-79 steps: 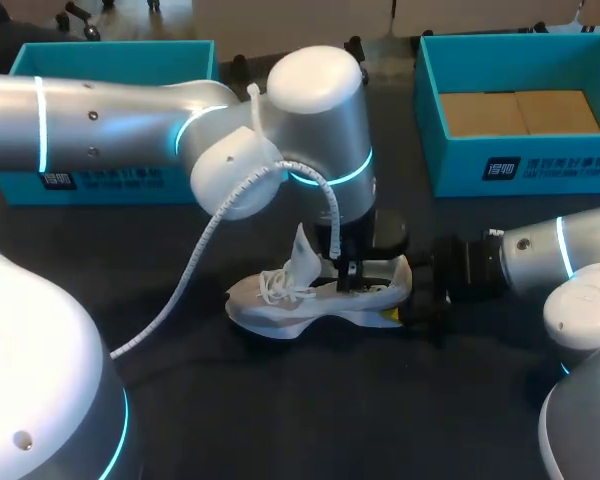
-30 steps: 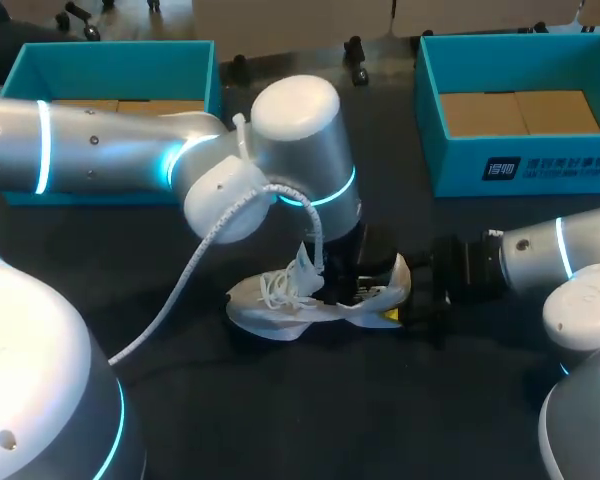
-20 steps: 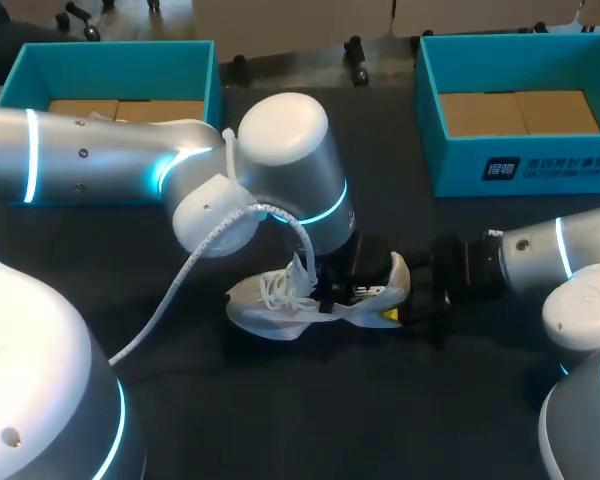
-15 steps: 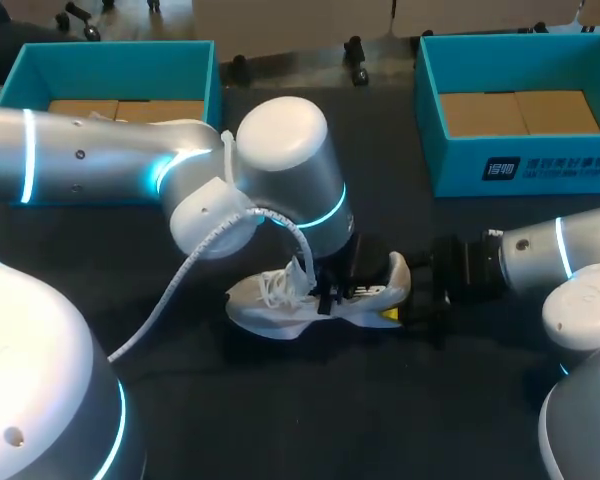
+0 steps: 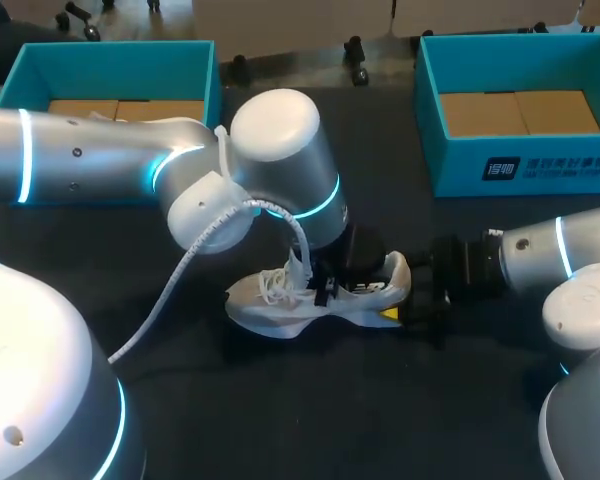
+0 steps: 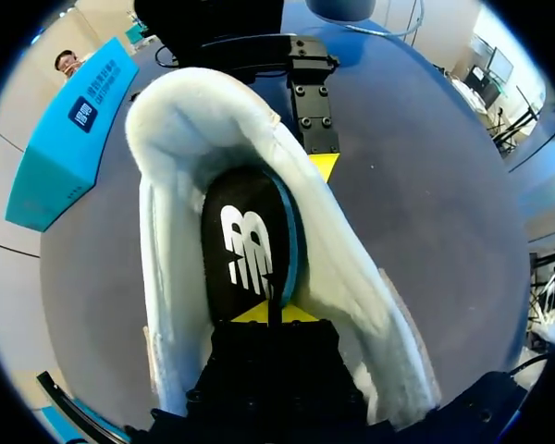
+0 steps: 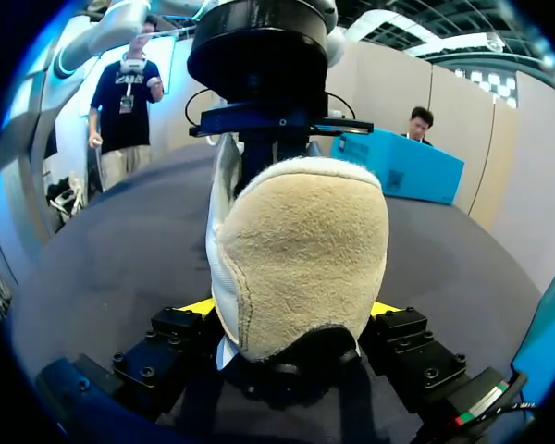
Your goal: Take the shoe out of the shoebox, open the shoe tongue, remove and reinsert the insole, then place the shoe into the shoebox
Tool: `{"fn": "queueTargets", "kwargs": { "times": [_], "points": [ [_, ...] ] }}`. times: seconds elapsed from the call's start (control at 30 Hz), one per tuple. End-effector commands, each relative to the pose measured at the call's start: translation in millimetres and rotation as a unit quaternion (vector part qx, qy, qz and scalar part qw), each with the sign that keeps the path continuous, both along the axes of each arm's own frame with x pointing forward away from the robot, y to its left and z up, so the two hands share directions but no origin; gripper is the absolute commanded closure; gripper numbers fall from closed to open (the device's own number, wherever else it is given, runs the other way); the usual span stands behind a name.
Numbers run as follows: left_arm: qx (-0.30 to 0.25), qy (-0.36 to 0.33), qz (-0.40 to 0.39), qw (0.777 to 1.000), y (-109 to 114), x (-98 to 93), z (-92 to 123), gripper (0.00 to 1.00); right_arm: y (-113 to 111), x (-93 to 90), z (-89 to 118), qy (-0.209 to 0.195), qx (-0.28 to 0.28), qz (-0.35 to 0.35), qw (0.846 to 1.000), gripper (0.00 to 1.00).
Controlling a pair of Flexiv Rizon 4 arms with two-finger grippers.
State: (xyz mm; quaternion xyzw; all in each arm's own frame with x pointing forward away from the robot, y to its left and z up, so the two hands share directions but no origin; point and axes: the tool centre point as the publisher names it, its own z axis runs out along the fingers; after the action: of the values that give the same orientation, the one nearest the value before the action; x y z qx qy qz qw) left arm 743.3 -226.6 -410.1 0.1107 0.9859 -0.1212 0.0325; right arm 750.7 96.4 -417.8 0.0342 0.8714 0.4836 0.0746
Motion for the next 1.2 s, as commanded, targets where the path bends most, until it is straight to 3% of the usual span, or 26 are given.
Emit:
{"fn": "queueTargets", "kwargs": {
  "times": [0.03, 0.83, 1.2],
  "points": [
    [-0.002, 0.013, -0.004, 1.000, 6.1, 9.4, 4.9, 1.00, 3.8, 0.0, -2.6, 0.001, -0.004, -0.001, 1.000, 1.00],
    [-0.015, 0.071, -0.019, 0.997, 25.5, 0.3, 49.4, 1.00, 3.8, 0.0, -2.6, 0.001, -0.004, -0.001, 1.000, 1.00],
    [-0.031, 0.069, -0.018, 0.997, 17.1, -2.9, 62.0, 1.00, 3.8, 0.0, -2.6, 0.001, -0.004, -0.001, 1.000, 1.00]
  ]
}}
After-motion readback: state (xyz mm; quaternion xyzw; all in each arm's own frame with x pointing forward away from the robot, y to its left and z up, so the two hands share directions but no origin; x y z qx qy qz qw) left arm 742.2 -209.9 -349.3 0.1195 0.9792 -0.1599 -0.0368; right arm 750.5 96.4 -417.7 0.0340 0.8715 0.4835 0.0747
